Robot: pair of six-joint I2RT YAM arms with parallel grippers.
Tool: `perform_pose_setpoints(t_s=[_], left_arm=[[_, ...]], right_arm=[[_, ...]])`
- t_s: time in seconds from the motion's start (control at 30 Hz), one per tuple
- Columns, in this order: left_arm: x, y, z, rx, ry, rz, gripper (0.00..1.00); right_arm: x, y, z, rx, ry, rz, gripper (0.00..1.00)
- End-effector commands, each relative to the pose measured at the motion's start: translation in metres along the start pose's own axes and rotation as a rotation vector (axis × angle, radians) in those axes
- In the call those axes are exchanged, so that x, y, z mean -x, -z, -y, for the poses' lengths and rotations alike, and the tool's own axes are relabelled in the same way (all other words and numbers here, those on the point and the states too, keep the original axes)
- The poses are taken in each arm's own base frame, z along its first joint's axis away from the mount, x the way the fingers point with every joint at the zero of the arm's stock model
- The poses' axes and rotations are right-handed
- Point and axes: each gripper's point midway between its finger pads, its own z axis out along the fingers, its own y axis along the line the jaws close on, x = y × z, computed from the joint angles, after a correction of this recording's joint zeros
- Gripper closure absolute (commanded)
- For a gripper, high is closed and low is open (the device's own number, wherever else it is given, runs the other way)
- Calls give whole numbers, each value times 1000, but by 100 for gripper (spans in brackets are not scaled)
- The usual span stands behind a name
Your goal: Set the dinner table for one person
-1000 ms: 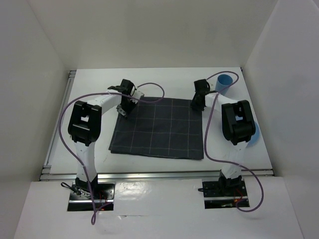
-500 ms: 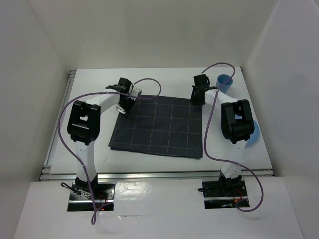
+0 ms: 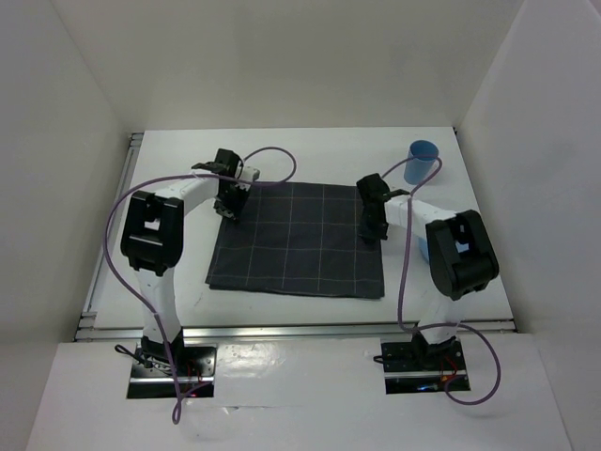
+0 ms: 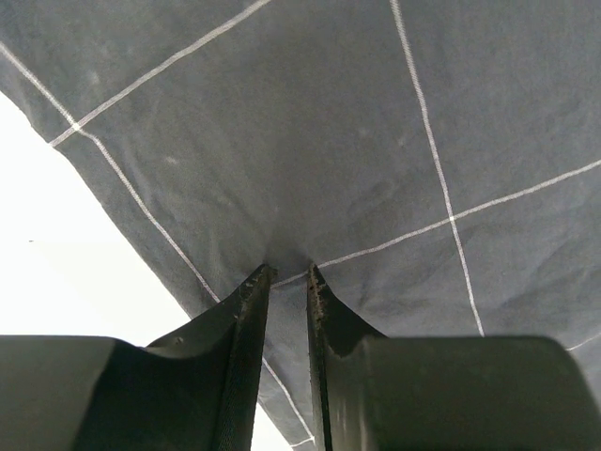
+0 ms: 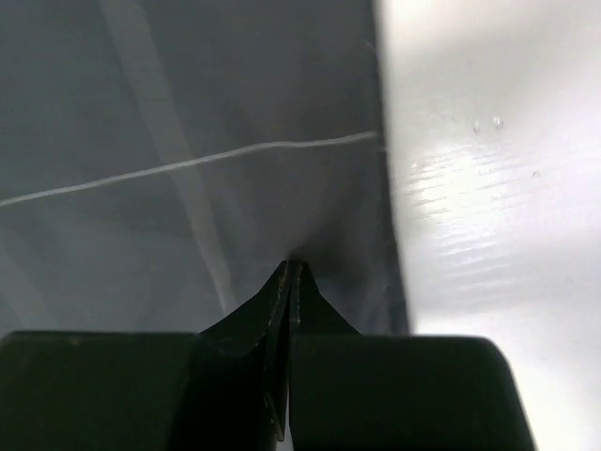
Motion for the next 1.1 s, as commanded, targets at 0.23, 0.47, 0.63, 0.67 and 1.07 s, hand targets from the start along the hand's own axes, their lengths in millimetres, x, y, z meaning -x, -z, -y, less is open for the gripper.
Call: perform_pose_setpoints(t_s=[0.23, 0.47, 0.63, 0.67, 1.07], left_arm=[[-40, -1, 5, -99, 166, -110, 71], [-26, -19, -17, -8, 150, -111, 71], [-5, -23, -33, 53, 133, -76, 71], [-3, -21, -33, 53, 133, -74, 71], [-21, -13, -28, 28, 145, -101, 71]], right_arm=[[36, -74, 12, -40, -100, -67, 100], [29, -69, 6, 1, -139, -76, 100], [-14, -54, 24, 1, -179, -127, 100], [-13, -50, 24, 9, -193, -114, 100], [-12, -50, 29, -20, -189, -102, 100]])
